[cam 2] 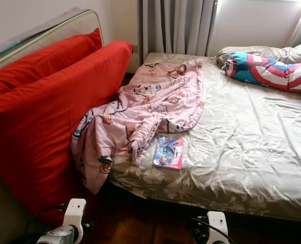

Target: Clean up the room

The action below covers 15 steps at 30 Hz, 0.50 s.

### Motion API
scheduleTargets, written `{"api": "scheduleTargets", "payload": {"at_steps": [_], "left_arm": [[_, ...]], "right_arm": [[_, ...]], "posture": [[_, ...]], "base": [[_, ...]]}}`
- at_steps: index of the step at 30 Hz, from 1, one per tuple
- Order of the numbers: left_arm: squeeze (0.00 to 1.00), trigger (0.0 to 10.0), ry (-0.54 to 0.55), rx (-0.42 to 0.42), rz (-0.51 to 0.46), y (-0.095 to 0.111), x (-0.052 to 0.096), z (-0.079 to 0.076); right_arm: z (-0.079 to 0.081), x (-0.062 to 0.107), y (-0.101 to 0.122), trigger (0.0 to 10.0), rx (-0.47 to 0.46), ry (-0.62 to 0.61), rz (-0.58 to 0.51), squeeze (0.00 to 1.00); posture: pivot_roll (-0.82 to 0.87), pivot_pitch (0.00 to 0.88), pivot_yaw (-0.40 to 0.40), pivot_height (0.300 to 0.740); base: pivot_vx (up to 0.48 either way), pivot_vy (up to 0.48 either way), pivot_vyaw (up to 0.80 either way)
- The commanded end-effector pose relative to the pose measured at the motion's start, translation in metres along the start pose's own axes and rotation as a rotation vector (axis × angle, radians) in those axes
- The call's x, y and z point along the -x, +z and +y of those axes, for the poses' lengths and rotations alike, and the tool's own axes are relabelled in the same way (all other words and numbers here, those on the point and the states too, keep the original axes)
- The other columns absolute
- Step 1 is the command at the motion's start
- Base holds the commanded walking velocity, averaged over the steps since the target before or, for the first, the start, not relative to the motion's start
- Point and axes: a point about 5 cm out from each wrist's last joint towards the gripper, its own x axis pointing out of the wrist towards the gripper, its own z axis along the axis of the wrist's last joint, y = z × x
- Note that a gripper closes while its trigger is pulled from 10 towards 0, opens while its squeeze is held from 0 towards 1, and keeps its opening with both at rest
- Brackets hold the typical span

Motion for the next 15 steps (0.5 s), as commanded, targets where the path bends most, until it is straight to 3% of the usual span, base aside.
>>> {"api": "scheduleTargets", "payload": {"at_steps": [1,3,10,15], "left_arm": [[0.00,10.0,0.004,0.008,-0.003,0.0006,0.0002,0.0019],[0.00,10.0,0.004,0.008,-0.003,0.0006,0.0002,0.0019],[0.00,10.0,0.004,0.008,-0.003,0.0006,0.0002,0.0019],[0.00,10.0,0.003,0.009,-0.002,0.0006,0.0002,0.0020]], "right_arm": [[0.0001,0.0000,0.0008,10.0,0.011,0.002,-0.007,0.00],[0.0002,0.0000,0.0012,10.0,0.018,0.004,-0.009,0.00],[0.0002,0.0000,0.0010,10.0,0.008,0.003,-0.010,0.00],[0.0001,0.0001,0.0003,10.0,-0.011,-0.003,-0.011,0.00]], "posture": [[0.03,0.015,-0.010,0.740],[0.03,0.015,-0.010,0.740],[0.03,0.015,-0.011,0.740],[0.03,0.016,-0.010,0.740]], "base": [[0.300,0.000,0.00],[0.300,0.000,0.24],[0.298,0.000,0.72],[0.300,0.000,0.08]]}}
